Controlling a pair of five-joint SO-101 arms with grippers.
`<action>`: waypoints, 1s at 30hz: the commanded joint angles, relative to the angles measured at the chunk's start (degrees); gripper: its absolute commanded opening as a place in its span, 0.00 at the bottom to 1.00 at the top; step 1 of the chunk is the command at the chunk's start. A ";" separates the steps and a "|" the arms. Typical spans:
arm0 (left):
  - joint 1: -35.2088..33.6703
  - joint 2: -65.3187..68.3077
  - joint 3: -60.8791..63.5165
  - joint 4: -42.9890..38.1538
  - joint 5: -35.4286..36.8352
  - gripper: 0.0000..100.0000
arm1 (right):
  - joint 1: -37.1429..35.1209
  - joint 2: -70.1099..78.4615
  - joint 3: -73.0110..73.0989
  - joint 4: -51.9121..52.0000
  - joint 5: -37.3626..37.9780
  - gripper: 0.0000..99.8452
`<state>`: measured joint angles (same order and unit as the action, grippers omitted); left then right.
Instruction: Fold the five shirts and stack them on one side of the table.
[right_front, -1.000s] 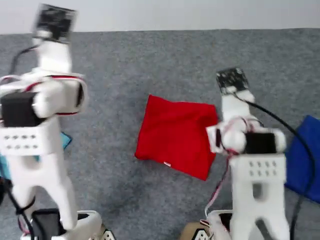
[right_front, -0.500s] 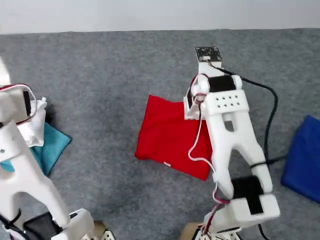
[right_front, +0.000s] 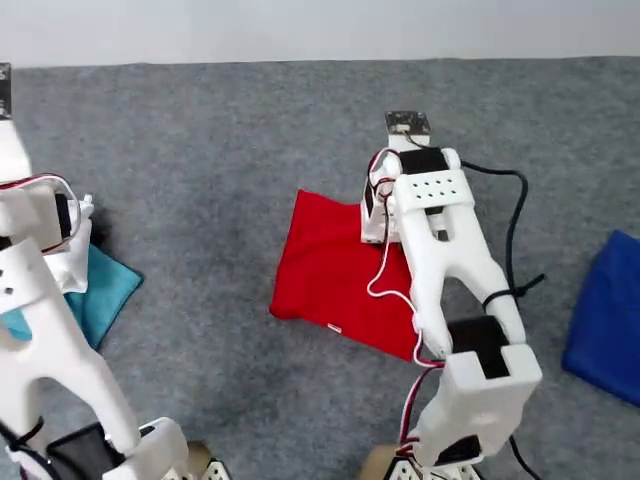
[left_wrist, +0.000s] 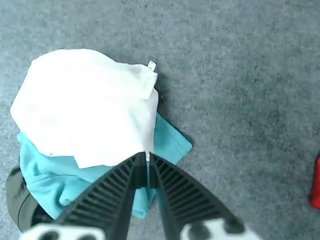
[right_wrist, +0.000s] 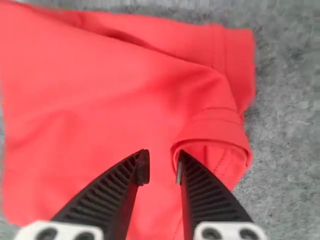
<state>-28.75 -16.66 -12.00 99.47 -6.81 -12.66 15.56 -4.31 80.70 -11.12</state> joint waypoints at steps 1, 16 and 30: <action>-0.35 -1.32 -0.04 1.05 -0.53 0.02 | 1.10 0.48 -4.22 -0.92 -0.44 0.11; -0.35 -1.32 -0.04 1.05 -0.26 0.02 | 6.73 6.81 -5.98 -10.86 6.42 0.01; -0.44 -1.76 3.12 1.05 -0.53 0.02 | 7.08 5.32 -12.92 -9.10 13.10 0.01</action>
<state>-28.75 -16.66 -8.92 99.47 -6.81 -6.42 23.38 -12.22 71.38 -1.27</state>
